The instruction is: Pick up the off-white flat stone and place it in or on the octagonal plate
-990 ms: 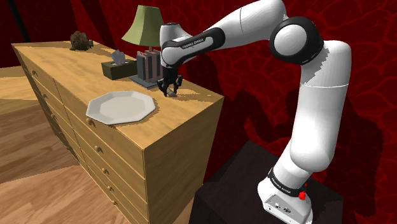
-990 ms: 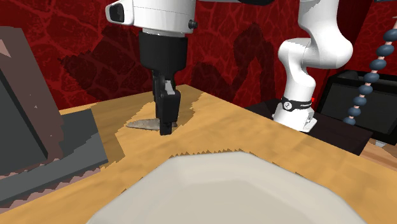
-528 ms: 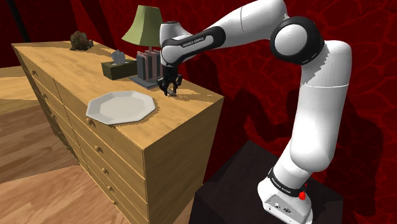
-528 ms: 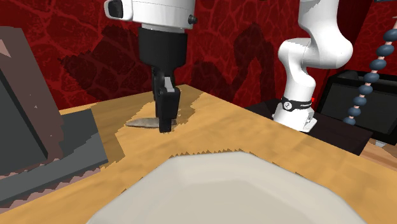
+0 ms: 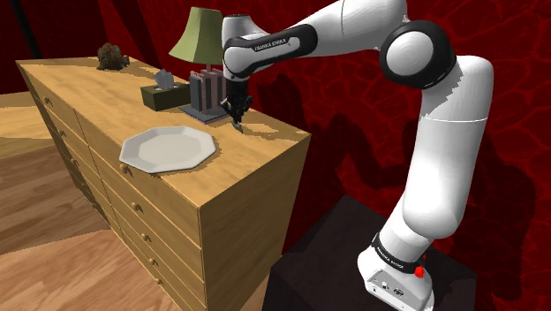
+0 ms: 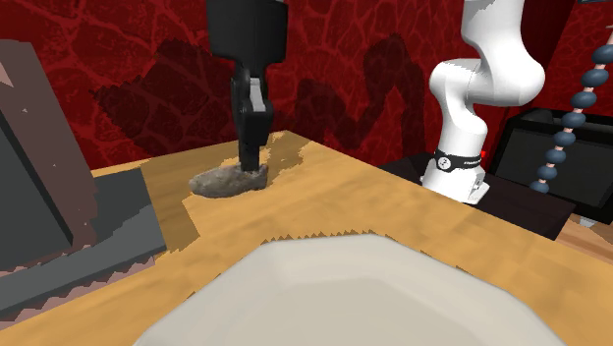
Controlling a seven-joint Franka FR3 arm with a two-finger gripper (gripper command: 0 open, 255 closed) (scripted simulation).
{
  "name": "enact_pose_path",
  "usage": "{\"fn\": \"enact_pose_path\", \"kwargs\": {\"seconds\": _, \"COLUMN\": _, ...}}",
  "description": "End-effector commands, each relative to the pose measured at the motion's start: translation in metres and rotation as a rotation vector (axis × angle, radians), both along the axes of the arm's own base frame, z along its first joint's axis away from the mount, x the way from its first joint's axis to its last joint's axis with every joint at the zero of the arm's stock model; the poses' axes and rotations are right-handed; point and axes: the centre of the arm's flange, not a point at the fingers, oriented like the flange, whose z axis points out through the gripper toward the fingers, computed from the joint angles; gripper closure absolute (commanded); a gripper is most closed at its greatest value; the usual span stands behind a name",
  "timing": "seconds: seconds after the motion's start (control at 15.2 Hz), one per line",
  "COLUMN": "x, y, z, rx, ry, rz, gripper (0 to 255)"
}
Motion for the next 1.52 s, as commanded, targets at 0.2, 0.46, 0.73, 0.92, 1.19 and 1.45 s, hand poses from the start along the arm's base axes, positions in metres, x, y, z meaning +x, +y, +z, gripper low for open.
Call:
{"fn": "enact_pose_path", "kwargs": {"seconds": 0.2, "x": 0.0, "y": 0.0, "z": 0.026, "rx": 0.0, "ry": 0.001, "rz": 0.001, "gripper": 255}}
{"fn": "enact_pose_path", "kwargs": {"seconds": 0.46, "x": 0.0, "y": 0.013, "z": 0.038, "rx": 0.0, "ry": 0.001, "rz": 0.001, "gripper": 255}}
{"fn": "enact_pose_path", "kwargs": {"seconds": 0.73, "x": 0.002, "y": 0.066, "z": 0.039, "rx": 0.0, "ry": 0.001, "rz": 0.001, "gripper": 255}}
{"fn": "enact_pose_path", "kwargs": {"seconds": 0.92, "x": 0.004, "y": 0.106, "z": 0.04, "rx": 0.0, "ry": 0.001, "rz": 0.001, "gripper": 255}}
{"fn": "enact_pose_path", "kwargs": {"seconds": 1.19, "x": 0.006, "y": 0.158, "z": 0.041, "rx": 0.0, "ry": 0.001, "rz": 0.001, "gripper": 255}}
{"fn": "enact_pose_path", "kwargs": {"seconds": 1.45, "x": 0.008, "y": 0.211, "z": 0.043, "rx": 0.0, "ry": 0.001, "rz": 0.001, "gripper": 255}}
